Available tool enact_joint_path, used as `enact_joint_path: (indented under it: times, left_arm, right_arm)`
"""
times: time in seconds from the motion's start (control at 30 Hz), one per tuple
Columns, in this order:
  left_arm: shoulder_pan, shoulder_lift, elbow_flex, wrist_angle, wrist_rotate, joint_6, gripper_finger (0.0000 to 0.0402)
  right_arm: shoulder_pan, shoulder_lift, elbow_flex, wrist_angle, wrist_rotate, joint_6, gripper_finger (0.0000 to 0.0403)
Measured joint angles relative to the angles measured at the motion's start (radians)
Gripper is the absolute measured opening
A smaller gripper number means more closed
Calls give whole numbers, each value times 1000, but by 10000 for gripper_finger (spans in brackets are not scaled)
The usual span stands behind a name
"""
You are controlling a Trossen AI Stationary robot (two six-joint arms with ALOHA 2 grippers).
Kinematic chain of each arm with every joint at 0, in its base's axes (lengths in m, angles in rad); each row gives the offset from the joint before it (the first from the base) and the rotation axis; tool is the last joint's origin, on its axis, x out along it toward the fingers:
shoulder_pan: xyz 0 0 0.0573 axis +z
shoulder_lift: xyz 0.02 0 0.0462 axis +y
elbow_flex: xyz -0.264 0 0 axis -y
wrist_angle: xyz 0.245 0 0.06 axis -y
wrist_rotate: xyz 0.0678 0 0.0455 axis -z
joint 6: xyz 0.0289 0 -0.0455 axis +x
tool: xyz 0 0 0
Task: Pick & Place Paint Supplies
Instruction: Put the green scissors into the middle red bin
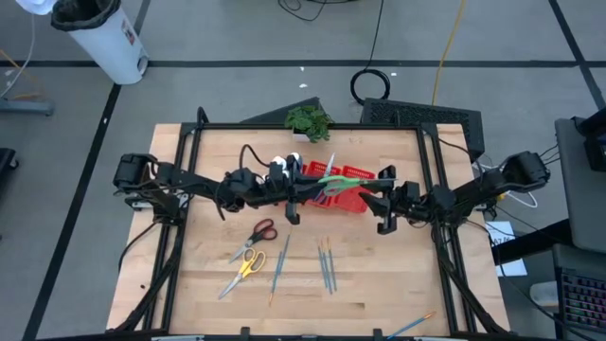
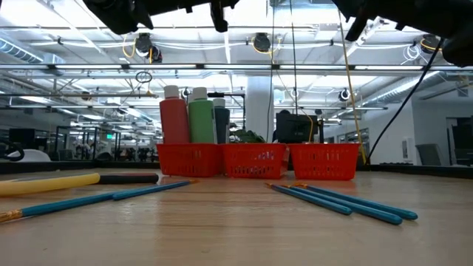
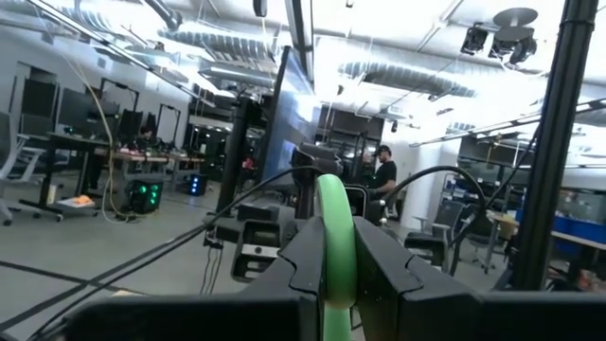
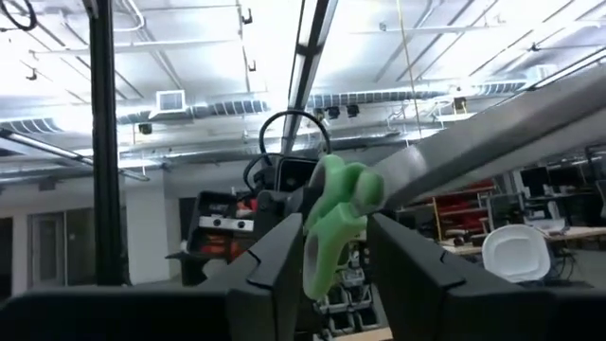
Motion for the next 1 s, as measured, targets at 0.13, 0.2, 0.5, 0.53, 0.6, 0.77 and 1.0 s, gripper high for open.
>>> enact_joint_path:
  times: [0.13,0.2,0.5,0.53,0.6,0.77,1.0]
  left_arm:
    - [-7,0,0,11,-3,2,31]
    - [-8,0,0,12,-3,4,31]
    - [-10,0,0,11,-2,-3,31]
    - [-12,0,0,13,-2,-1,31]
    - [-14,0,0,19,-2,5,31]
    - [-20,-2,0,56,5,20,31]
    - [-19,-3,0,59,10,19,31]
  right_arm:
    - [0,-34,0,0,-1,-6,85]
    - [0,-48,0,0,-1,-14,79]
    - [-8,-64,0,0,-2,-21,87]
    - [-8,-64,0,-1,-2,-21,94]
    - [-8,-64,0,-15,-3,-17,111]
    - [-8,-64,0,-100,-3,61,169]
    - [-8,-64,0,-43,23,45,201]
